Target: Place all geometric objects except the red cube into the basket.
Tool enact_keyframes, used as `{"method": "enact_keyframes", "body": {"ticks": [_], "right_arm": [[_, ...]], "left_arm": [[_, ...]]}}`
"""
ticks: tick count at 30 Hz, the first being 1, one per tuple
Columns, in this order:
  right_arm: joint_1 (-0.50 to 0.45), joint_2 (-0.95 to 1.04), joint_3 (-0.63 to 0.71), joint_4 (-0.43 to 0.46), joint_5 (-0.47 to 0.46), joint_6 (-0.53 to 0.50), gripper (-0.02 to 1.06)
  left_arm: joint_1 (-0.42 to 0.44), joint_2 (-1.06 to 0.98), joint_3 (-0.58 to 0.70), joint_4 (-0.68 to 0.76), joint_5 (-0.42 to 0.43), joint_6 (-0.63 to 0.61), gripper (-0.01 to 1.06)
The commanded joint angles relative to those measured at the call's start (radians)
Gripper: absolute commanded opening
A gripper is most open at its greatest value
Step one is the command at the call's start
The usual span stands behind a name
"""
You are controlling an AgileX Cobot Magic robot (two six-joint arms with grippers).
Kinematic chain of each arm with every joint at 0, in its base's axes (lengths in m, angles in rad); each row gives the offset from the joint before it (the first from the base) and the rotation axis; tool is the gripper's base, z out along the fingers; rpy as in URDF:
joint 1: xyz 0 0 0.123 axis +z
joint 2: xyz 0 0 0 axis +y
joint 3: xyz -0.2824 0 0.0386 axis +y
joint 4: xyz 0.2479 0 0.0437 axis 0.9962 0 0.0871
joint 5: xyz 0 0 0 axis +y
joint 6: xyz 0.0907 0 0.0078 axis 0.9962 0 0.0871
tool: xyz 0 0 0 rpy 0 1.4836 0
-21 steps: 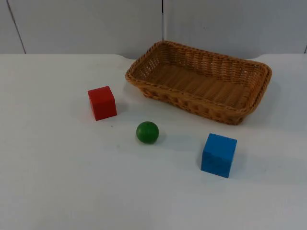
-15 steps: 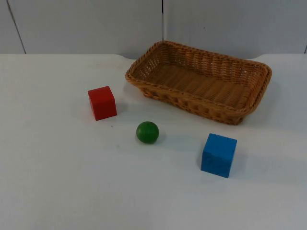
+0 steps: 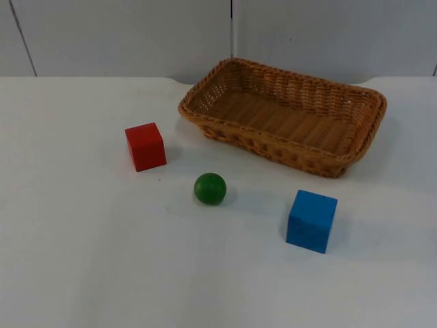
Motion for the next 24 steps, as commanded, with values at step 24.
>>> {"method": "enact_keyframes", "body": {"ticks": [24], "right_arm": [[0.01,0.656,-0.494,-0.204,-0.073,0.1,1.05]], "left_arm": [[-0.284,0.823,-0.37,-0.11,-0.083,0.248,1.04]]}}
